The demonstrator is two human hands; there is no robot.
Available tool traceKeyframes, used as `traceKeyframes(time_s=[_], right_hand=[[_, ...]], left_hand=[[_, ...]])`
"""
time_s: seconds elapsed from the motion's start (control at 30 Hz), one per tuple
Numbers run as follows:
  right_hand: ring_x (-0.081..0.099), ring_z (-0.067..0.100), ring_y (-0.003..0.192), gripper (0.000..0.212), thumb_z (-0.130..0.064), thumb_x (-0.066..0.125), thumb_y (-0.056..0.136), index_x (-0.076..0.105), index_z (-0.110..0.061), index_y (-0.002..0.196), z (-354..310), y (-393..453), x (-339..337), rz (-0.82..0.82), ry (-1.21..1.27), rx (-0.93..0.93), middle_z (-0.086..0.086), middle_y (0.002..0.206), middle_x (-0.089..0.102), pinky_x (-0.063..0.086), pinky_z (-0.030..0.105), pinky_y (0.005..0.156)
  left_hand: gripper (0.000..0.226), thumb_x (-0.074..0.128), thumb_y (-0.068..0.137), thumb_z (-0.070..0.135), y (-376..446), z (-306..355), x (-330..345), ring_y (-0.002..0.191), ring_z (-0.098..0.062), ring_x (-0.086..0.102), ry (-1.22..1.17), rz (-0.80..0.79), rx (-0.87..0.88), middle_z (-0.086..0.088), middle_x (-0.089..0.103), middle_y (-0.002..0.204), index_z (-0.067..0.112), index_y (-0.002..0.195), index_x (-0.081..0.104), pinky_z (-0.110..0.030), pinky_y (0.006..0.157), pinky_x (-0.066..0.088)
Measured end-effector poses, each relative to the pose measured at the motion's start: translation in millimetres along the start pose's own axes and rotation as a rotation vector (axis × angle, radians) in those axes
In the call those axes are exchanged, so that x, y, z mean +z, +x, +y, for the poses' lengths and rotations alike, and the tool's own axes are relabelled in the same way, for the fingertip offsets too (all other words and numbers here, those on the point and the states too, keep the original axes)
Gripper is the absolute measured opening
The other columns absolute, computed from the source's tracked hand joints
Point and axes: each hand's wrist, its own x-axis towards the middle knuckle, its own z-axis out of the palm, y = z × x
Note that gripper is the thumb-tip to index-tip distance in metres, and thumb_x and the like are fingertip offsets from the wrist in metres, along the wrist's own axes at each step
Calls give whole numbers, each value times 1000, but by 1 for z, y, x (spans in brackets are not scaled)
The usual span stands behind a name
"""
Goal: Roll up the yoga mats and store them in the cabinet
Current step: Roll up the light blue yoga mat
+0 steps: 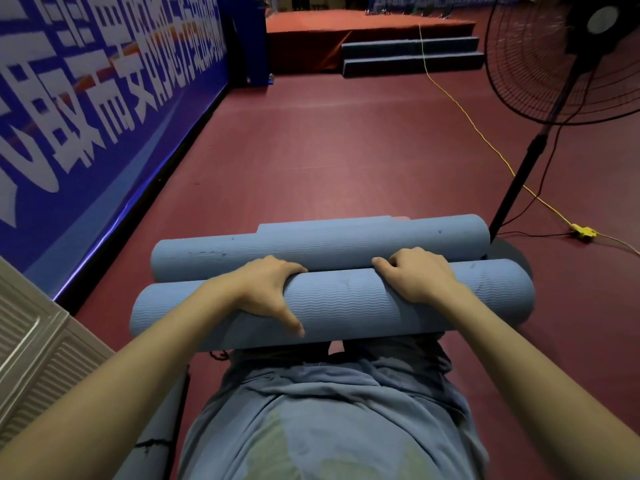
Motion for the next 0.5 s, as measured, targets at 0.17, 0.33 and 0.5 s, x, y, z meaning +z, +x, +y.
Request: traceKeyframes(time_s=[0.17,0.33,0.5], right_hand=[[60,24,64,66,-63,31,97,57,-12,63,1,4,0,-20,30,-3,4,65,64,44,34,60],[58,25,69,64,-62,34,95,60,-9,68,-2,16,-2,-58,49,38,4,69,62,42,36,61],[51,24,64,54,-50,38,98,51,-10,64,-9,28,-8,-26,74,59,5,68,56,35,34,56]], left_hand=[[142,75,27,90,-4,25,25,122,-22,54,314,138,-77,2,55,135,18,142,34,-40,98,47],[126,79,26,86,2,17,21,113,-23,60,221,147,-52,6,62,124,26,130,42,-40,87,51],[123,77,24,89,18,7,-6,112,-22,62,124,1,-65,9,65,123,34,131,49,-42,94,53]])
